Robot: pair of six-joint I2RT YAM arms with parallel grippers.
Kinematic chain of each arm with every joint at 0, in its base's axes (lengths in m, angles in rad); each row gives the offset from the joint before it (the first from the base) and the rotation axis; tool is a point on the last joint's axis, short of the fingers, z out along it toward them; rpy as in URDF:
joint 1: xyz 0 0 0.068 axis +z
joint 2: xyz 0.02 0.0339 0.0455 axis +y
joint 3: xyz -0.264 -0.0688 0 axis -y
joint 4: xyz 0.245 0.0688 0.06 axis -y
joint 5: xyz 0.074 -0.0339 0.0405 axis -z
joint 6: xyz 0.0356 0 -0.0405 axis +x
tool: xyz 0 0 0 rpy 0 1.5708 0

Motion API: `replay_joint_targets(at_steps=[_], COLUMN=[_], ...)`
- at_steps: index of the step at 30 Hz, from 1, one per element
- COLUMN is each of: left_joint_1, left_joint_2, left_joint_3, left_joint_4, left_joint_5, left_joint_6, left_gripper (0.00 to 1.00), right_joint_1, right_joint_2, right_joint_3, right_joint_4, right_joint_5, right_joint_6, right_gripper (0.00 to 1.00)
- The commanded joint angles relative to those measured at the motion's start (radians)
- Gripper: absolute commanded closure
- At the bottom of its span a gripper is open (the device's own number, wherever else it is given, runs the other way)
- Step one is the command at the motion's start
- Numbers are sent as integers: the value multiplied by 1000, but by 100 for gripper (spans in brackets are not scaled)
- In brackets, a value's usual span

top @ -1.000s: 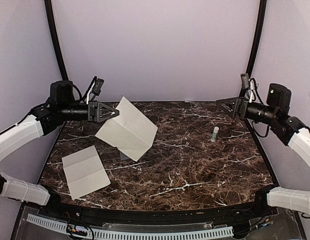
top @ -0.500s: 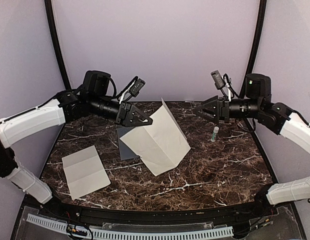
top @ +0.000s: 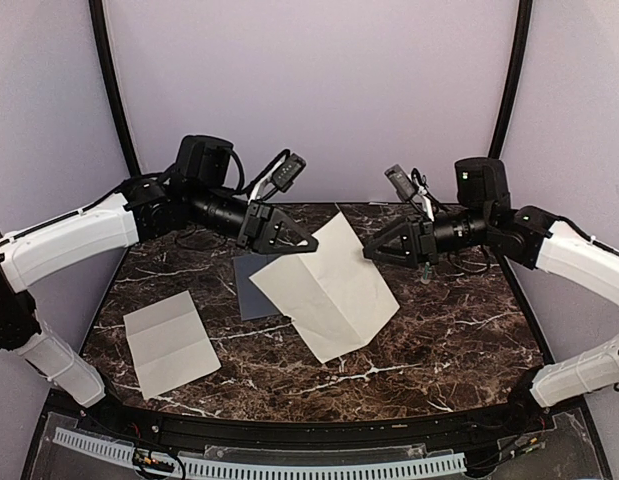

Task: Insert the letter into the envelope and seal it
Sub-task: Pick up the letter from the corner of the board.

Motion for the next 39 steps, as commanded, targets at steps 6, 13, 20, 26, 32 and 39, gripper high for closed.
replay_joint_targets(at_steps=[6, 13, 20, 26, 32, 39], left_joint_1=[-14, -19, -19, -19, -19, -19], left_joint_2=[15, 27, 36, 29, 42, 44], left_joint_3=[48, 63, 68, 63, 58, 74], left_joint_4=[58, 40, -11, -4, 44, 22], left_joint_5=[77, 71, 61, 54, 74, 59], left_joint_6=[-32, -18, 22, 28, 6, 30], left_gripper=[100, 100, 100, 100, 100, 76], right_joint_1=[13, 12, 12, 13, 13, 13], right_joint_2=[35, 61, 14, -8, 0, -4], right_joint_3=[0, 14, -10, -19, -21, -30], right_joint_4=[77, 79, 143, 148, 125, 110], right_joint_5=[-85, -134, -177, -185, -177, -129], right_joint_6=[8, 2, 51, 72, 65, 56], right_gripper=[44, 47, 61, 72, 81, 100])
